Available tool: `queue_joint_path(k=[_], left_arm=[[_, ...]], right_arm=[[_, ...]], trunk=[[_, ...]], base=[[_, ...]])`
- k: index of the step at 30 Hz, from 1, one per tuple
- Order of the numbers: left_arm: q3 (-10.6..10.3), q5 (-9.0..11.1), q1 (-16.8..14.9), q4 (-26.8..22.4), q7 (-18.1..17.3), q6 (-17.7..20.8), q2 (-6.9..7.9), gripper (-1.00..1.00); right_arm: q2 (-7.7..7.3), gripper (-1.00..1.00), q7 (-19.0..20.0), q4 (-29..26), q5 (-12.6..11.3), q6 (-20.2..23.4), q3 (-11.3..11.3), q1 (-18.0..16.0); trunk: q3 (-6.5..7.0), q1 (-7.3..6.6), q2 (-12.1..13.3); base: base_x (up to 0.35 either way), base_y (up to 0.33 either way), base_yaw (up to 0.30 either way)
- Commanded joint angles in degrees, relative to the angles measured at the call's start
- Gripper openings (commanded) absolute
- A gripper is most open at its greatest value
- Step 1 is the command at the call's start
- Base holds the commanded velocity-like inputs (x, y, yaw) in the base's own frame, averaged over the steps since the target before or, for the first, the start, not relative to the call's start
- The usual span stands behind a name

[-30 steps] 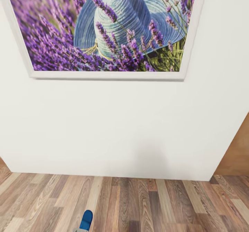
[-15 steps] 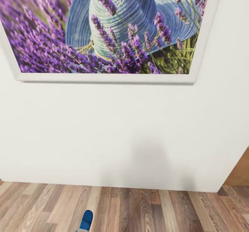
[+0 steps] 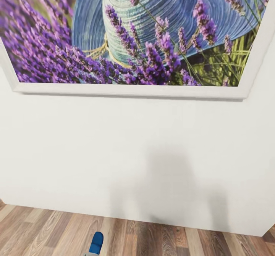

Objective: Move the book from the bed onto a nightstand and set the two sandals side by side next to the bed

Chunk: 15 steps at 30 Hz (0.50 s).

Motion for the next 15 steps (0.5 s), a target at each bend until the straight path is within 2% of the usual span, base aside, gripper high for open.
queue_joint_path(k=[1,6,10,12,15], left_arm=[[0.5,-0.6,-0.1,0.1,-0.2,-0.2,-0.02,-1.0],[0.5,-0.6,-0.1,0.1,-0.2,-0.2,-0.01,-1.0],[0.5,-0.6,-0.1,0.1,-0.2,-0.2,-0.02,-1.0],[0.5,-0.6,-0.1,0.1,-0.2,-0.2,-0.05,-1.0],[0.5,-0.6,-0.1,0.1,-0.2,-0.2,-0.07,-1.0]], right_arm=[[0.0,1.0,0.3,0.0,-0.5,0.6,-0.2,0.0],[0.0,1.0,0.3,0.0,-0.5,0.6,-0.2,0.0],[0.0,1.0,0.3,0.0,-0.5,0.6,-0.2,0.0],[0.0,1.0,0.3,0.0,-0.5,0.6,-0.2,0.0],[0.0,1.0,0.3,0.0,-0.5,0.6,-0.2,0.0]], trunk=[[-0.06,0.03,0.0],[-0.06,0.03,0.0],[-0.06,0.03,0.0],[-0.06,0.03,0.0],[-0.06,0.03,0.0]], base=[[0.326,0.0,0.271],[0.312,0.0,0.278],[0.071,0.0,0.276],[0.051,0.0,0.172],[0.233,0.0,0.049]])
